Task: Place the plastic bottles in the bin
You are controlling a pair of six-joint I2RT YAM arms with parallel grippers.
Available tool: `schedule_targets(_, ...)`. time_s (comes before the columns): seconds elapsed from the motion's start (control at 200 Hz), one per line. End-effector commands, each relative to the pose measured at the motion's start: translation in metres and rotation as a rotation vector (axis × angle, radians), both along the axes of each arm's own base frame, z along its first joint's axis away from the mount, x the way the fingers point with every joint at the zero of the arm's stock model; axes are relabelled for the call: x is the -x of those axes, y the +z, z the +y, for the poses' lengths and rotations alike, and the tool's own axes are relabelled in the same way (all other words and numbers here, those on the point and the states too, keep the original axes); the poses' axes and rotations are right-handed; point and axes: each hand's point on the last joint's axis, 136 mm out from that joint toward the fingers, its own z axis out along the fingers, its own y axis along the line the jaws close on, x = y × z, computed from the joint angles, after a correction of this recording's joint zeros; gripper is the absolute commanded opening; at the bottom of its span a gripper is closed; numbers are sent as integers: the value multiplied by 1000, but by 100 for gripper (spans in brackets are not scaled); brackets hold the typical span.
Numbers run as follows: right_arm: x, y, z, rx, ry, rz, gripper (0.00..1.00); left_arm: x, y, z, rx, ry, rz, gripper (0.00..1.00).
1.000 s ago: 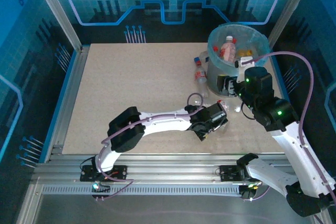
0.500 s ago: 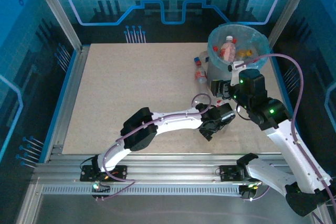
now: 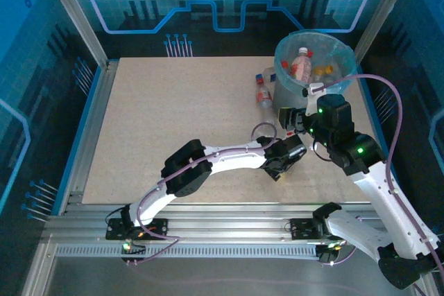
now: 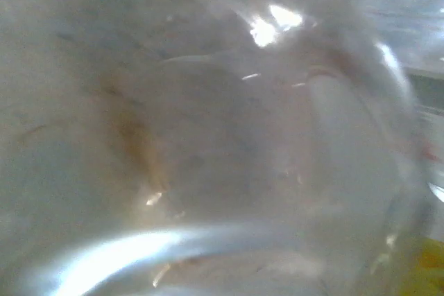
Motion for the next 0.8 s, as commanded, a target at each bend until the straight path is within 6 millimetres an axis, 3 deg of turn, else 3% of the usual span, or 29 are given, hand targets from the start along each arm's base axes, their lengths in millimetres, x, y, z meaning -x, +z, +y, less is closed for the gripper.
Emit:
schedule_targets(0.0,-4,9,-1,-12,-7,-29,77,8,-3,33,-99,-6,-7,71)
schedule_targets(0.22,-1,11,-4,-14,-22,-25,77,6,-1,71,-127,-9,-79,66)
schedule_targets(0.375,-4,5,-7,7,-40,-8,77,3,-1,84,-158,-72,-117,63)
schedule_targets(0.64,-16,4,1,21,-34,22,76,-8,28,96,-207,-175,-275,59)
schedule_targets(0.795,-18,8,7,14,-31,15,76,-19,63,120,-300,-222,-421,58)
